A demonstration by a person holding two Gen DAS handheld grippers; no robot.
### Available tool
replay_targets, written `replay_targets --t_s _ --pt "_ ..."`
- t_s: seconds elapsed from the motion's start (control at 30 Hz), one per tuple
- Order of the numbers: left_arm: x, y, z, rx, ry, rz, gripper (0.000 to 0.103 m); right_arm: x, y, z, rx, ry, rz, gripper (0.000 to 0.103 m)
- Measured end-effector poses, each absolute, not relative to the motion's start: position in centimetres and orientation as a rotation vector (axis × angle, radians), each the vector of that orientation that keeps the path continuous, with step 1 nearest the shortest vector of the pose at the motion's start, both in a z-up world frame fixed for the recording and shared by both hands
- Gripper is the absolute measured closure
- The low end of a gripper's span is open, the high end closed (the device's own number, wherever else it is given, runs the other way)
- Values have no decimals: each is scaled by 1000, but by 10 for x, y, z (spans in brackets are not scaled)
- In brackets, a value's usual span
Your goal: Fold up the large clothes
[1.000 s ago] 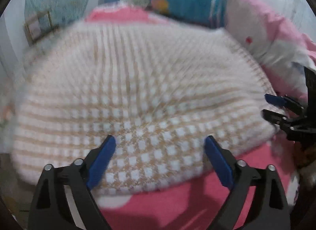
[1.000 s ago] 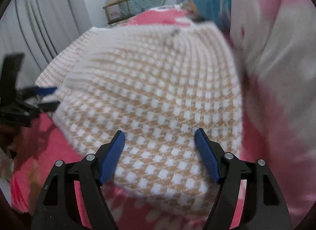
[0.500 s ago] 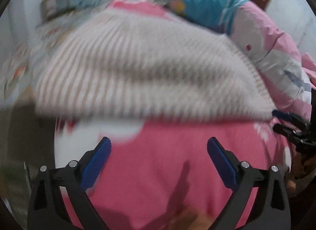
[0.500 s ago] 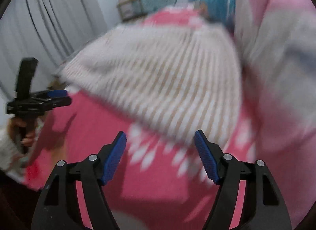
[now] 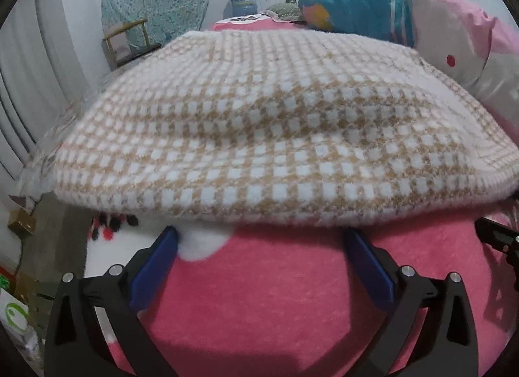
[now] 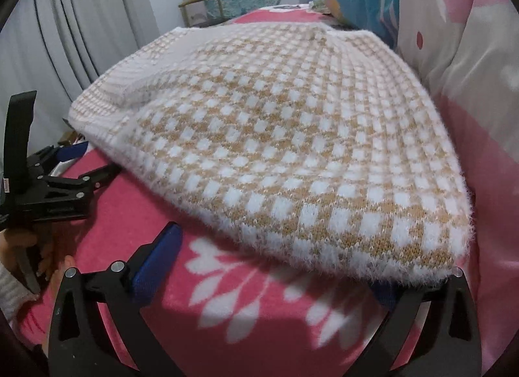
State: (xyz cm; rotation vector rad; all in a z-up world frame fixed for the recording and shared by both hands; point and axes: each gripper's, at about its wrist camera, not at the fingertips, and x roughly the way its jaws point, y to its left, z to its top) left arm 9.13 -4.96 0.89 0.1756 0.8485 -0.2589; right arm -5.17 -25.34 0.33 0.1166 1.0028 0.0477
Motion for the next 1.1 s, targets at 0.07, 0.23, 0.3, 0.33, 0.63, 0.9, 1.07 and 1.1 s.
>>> replay_targets --t_s 0.07,0.23,0.3,0.33,0.63,0.9,1.07,1.1 --pt "86 -44 8 175 844 -254 4 -59 -254 2 123 1016 51 7" --pt "70 -55 4 220 804 -225 4 -74 -261 0 153 1004 69 7" --pt "68 -54 4 230 802 -218 4 -72 -260 -2 146 1005 67 7" --pt "68 -60 2 239 802 -213 4 -69 -259 -2 147 1005 67 7" --pt "69 -71 1 253 791 -204 3 -69 -258 2 146 1005 67 7" --pt "59 -67 3 185 815 -228 4 -67 -257 1 145 1005 65 7" --pt "58 -67 -3 203 800 -225 3 -67 -257 0 144 1005 66 7" --pt "58 -67 -3 204 799 -224 3 -67 -257 0 145 1005 66 7"
